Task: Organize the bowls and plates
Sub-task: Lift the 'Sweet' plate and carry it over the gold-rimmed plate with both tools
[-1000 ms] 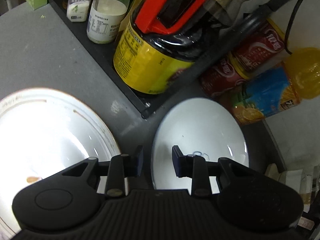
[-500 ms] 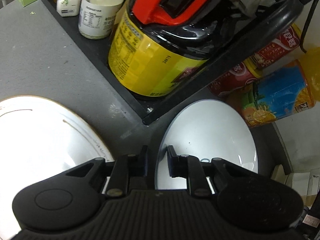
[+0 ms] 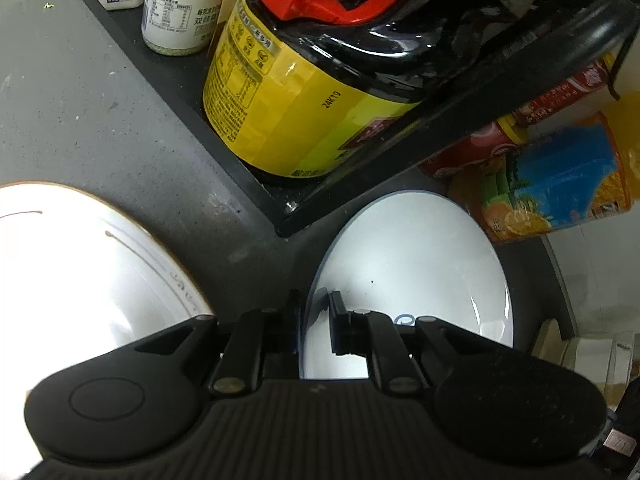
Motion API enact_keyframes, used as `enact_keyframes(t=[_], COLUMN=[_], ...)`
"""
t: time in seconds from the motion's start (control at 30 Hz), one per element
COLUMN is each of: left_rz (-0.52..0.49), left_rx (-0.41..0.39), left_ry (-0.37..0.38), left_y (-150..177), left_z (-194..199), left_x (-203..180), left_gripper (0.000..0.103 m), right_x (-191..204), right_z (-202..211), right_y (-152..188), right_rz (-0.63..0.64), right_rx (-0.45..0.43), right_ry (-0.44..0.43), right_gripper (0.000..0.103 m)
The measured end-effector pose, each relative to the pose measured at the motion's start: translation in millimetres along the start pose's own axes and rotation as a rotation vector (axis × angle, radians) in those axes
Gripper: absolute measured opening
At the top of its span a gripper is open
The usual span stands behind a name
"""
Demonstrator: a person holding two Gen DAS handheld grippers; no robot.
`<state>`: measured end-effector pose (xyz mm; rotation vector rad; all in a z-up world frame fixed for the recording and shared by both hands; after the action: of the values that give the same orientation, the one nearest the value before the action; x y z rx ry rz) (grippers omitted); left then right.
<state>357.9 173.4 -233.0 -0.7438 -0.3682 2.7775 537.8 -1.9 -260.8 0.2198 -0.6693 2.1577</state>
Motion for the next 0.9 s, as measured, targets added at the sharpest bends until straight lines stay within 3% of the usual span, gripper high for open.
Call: enact_keyframes(t=[0.23,0.5,0.9], left_rz=[0.002,-0.007,-0.043], left_rx=[0.018,0.038,0.037], left_ry=[0.036,0.067,0.133], left_y=[0,-2,-9], left_z=[20,38,97], left_x=[8,15,40], left_gripper=[0.007,0.007,0.006], right_x=[6,19,55], right_z=[28,46,88], right_y=[5,17,47], right_rz=[-0.027,-0.055,-0.049], right_rx=[-0.032,-0.062,-0.115], right_ry=[-0.057,-0.085,-0.126], right_gripper=[0.008,0.008,0.008])
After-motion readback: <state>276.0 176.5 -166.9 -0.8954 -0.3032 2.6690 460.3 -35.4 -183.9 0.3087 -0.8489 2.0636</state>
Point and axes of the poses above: each gripper's, at about its wrist camera, not at the fingertips, and z roughly against the way its jaws point, x to its left, y to its underside, the point moved 8 cm from there along -z, roughly the way its jaws point, and after that the axes turned 5 degrees about -x, right-handed, at the moved point
